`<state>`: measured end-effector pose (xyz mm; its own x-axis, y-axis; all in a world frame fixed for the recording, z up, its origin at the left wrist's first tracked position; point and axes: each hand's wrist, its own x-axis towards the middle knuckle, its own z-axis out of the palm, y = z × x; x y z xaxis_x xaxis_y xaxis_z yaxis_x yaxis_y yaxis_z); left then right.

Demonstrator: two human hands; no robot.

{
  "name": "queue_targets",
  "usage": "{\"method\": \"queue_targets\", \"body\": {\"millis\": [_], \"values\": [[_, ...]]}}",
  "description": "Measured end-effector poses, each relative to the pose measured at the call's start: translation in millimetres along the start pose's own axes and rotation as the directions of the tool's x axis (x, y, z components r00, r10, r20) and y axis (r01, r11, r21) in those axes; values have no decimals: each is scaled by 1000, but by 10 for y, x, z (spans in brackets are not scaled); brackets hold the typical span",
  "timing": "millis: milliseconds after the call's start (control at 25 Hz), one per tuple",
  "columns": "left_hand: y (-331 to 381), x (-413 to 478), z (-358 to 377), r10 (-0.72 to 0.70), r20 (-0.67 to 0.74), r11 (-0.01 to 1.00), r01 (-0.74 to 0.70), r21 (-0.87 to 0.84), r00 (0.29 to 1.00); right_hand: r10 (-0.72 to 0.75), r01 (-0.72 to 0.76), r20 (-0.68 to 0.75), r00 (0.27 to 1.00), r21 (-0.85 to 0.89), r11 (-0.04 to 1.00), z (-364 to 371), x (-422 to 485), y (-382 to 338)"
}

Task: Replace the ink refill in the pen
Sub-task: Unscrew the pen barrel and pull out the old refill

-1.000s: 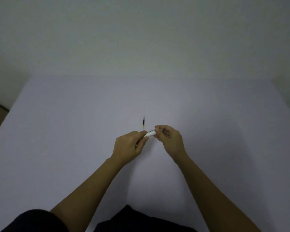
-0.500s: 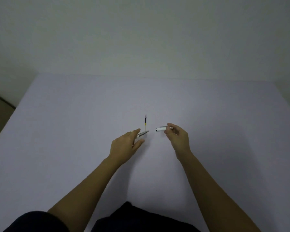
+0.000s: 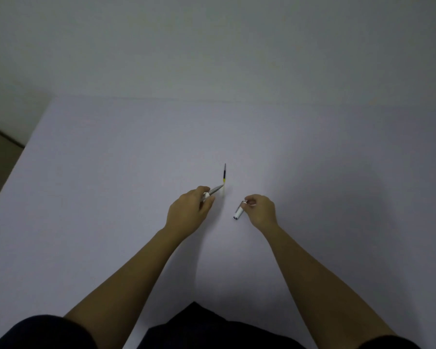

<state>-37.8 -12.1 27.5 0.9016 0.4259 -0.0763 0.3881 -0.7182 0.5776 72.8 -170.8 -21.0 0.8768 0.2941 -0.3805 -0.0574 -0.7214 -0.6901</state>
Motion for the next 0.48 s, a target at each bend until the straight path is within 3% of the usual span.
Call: {"method": "queue_targets", "body": {"millis": [320,480], "values": [[53,28,-61,-14,53,1000,14,-11,998,10,-10,5,1000,-60,998,-34,-4,-88],[123,63,-276,19,81,997,-13,-82,997,-177,176,-20,984,-53,983,-359,-58,-366]]}}
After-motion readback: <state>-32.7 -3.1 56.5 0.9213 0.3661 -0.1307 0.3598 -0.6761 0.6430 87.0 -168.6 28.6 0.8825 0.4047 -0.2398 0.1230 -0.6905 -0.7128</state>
